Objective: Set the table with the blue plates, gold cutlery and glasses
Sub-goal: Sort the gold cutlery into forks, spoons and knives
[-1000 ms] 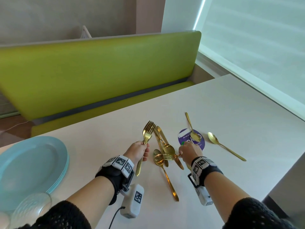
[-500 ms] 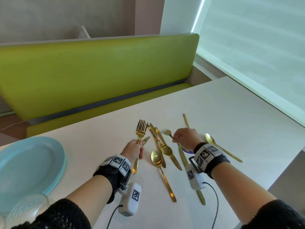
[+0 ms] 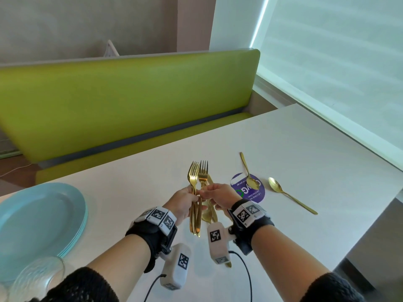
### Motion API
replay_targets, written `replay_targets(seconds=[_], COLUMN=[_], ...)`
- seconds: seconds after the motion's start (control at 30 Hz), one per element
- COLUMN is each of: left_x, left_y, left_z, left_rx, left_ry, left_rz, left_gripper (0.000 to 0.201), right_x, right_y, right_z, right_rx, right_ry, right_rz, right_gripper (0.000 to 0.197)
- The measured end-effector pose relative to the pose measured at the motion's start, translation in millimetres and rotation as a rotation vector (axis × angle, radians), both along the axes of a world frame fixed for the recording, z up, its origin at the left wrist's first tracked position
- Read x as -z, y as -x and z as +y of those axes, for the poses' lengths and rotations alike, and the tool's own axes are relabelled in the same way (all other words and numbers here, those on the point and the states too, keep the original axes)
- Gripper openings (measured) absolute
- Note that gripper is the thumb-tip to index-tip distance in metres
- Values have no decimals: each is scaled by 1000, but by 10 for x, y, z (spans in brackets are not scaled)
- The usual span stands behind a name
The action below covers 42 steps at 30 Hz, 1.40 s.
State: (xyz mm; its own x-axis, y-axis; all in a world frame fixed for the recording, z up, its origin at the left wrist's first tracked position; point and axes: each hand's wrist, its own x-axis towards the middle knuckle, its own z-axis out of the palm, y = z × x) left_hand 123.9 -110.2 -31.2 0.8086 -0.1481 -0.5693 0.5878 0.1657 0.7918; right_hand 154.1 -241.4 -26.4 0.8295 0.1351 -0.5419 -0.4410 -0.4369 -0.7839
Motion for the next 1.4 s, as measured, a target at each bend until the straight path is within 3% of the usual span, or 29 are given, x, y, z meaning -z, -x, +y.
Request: replay_targets(seconds=[0.43,0.7,1.0,1.2,1.4], left_x=[62,109,124,135,174], left_y=[48,-25,-250,-459,-603], left_z=[-55,-62,35,45,51], left_rx=[83,25,-74,-125,-146], left_ry=[-97,-154,-204,-185,-165], left_rz=[-54,-50,-47,-25,21], left_gripper=[18,22,25,24,19], right_x=[65,91,-45,150,383], right_y=[63,-13,-713,-1093,-1312], right_z=[-4,-65,-759,-967,-980], right_rx=[98,72,15,34,8], right_ry=[-38,140,778,993,1086], right_rz=[-26,-40,-167,-126,-105], right_gripper=[16,24,26,11,28])
